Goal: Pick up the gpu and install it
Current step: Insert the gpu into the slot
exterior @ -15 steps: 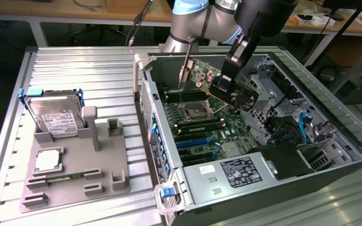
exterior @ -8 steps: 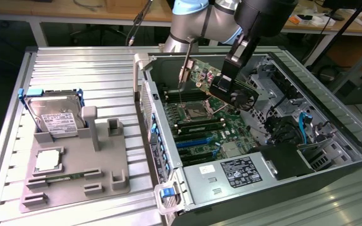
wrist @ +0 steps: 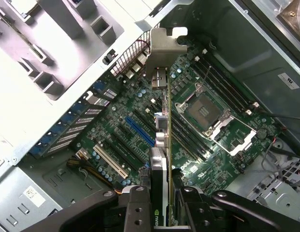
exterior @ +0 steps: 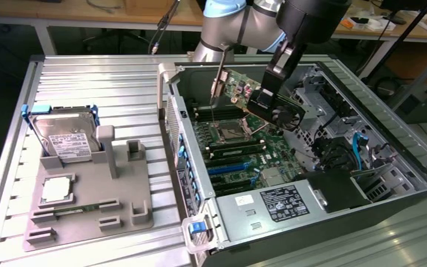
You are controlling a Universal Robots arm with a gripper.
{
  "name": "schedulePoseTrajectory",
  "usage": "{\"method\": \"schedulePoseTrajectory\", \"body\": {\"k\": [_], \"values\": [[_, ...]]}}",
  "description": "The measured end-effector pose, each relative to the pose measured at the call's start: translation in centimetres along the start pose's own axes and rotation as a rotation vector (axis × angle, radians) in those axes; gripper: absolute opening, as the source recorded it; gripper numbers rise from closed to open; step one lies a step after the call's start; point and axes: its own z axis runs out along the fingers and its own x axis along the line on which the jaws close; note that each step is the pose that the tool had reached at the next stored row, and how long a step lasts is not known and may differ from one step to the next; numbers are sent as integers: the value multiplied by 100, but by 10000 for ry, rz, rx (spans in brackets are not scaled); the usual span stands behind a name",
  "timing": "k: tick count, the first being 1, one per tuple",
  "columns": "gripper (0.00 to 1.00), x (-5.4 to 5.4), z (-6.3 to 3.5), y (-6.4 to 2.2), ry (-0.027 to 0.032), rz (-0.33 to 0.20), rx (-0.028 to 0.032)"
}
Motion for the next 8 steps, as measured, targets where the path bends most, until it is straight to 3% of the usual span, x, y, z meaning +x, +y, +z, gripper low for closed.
{"method": "schedulePoseTrajectory", "body": {"k": [8], "values": [[27, 0, 0, 0, 9, -234, -3]]}}
